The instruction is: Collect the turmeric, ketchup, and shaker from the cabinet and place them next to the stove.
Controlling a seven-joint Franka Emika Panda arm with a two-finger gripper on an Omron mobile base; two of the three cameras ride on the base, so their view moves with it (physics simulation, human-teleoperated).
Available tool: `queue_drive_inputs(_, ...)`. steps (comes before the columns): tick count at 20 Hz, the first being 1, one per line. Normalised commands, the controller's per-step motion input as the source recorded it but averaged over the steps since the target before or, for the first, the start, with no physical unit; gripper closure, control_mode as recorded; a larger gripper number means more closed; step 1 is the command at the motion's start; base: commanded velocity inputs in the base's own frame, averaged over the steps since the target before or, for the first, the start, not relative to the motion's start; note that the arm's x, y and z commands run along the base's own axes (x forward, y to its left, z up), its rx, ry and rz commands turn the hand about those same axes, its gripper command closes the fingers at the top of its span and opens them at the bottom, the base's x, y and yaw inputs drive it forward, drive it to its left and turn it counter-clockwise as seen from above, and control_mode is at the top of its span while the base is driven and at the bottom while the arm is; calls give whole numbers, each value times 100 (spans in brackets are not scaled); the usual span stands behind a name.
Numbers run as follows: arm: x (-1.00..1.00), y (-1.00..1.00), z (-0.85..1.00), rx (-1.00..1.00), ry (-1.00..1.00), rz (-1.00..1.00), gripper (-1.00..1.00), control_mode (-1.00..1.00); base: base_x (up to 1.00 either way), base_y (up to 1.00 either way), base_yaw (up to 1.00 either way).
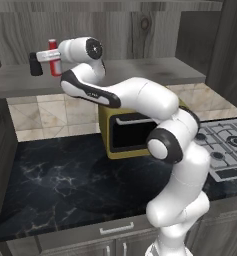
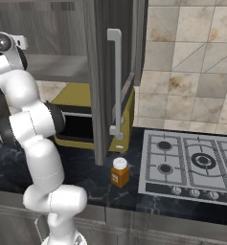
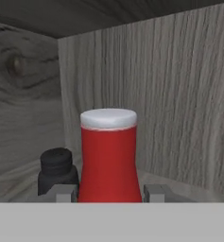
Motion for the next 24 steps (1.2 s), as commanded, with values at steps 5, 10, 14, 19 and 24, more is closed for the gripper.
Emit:
queue_drive_inputs(5,-44,3,0,0,-8,-4,100,-100,0,0,0)
queue_drive_inputs(10,-68,0,9,0,-4,-20,100,-100,0,0,0)
queue_drive_inputs(14,-94,-3,18,1,-3,-23,100,-100,0,0,0)
queue_drive_inputs(19,-100,-13,9,2,-1,-32,100,-100,0,0,0)
queue_drive_inputs(24,-100,-36,0,12,3,-33,100,-100,0,0,0)
